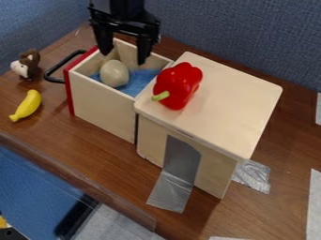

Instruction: Moved the white object from the drawer to the table

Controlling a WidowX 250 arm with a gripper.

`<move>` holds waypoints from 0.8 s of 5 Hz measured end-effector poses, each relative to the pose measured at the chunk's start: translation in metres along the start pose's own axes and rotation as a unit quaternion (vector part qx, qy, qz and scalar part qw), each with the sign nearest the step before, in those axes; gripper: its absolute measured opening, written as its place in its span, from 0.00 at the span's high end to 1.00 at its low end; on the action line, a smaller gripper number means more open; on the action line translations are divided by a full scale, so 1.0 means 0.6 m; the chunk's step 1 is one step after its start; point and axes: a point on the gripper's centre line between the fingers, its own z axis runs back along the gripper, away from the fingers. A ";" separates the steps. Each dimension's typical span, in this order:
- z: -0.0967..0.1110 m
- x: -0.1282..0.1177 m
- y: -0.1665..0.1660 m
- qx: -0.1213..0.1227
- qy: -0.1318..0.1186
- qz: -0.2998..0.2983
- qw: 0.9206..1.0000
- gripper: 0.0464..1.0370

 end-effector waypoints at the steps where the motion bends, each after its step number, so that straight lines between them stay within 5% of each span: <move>1: -0.023 -0.003 0.008 0.016 0.016 0.010 1.000 0.04; 3: -0.033 -0.003 0.024 0.037 0.015 0.067 0.997 0.04; 4: -0.050 -0.010 0.026 0.042 0.036 0.100 0.993 0.04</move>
